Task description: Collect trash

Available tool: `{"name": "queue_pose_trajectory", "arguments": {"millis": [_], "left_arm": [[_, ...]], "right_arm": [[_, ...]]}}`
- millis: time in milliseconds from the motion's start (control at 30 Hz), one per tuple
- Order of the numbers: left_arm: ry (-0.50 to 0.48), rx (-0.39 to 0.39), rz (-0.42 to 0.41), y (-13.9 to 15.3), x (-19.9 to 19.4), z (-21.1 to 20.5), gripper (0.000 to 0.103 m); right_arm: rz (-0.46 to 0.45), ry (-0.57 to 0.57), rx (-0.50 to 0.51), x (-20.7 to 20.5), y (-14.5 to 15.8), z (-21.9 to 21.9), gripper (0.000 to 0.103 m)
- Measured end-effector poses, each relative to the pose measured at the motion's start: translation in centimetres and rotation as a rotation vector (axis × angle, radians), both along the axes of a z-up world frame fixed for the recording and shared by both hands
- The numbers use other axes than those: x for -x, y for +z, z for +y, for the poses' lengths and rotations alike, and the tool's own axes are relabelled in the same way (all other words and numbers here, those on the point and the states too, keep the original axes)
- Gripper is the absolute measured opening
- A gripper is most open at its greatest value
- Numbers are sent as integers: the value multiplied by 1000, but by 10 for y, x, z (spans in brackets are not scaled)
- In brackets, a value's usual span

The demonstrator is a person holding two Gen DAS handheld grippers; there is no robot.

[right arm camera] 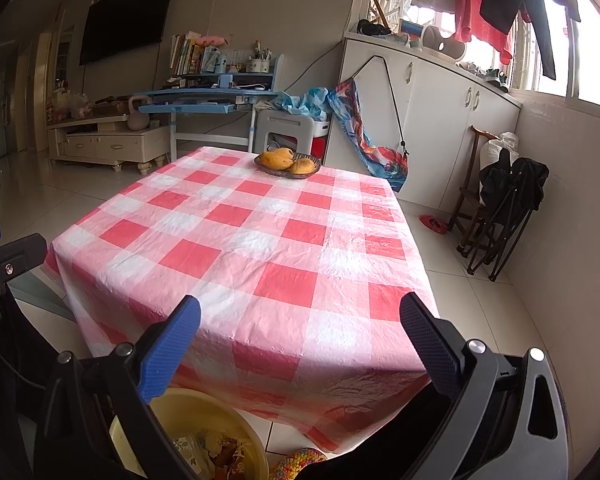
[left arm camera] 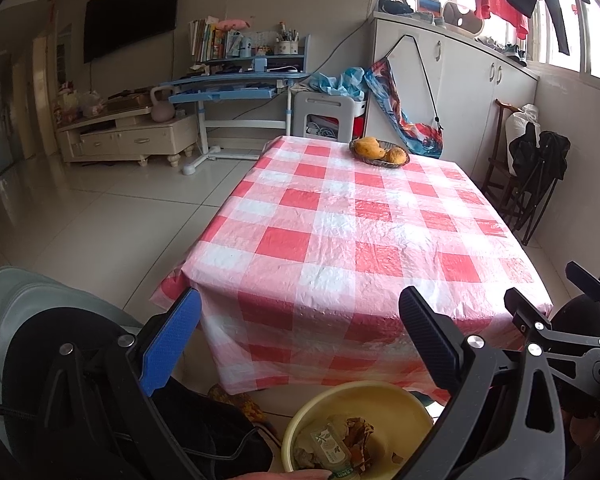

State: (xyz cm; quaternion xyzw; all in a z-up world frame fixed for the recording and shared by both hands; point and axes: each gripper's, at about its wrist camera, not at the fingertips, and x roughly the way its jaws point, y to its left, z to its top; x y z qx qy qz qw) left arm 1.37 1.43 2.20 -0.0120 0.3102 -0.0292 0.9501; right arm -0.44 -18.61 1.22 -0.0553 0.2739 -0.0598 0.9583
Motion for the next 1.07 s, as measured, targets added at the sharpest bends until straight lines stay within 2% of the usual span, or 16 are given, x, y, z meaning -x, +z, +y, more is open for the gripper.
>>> {"name": "queue_pose_trajectory", "arguments": {"millis": [267,467,700,767,833,967,1067], "left_arm": [[-9,-9,-13,2,4,-3,96],[-17,38,-60,6,9,0,96],[-28,-24,-98,7,13,-13,96],[-29,-18,-106,7,13,-14,96],[-40,-12,-89,6,11,-15,96],[-68,-81,-5,-2,2,-22,96],[-75,-56,67,-8,-6,-20,96]], "right_arm": [[5,6,3,0,-4,0,95],[5,6,3,1,-4,0,95],[5,5,2,0,-4,-1,95],[5,4,1,1,-5,-2,95],[5,4,1,1,-5,-3,95],[6,5,1,1,-5,-3,95],[7,5,2,1,-5,-3,95]]}}
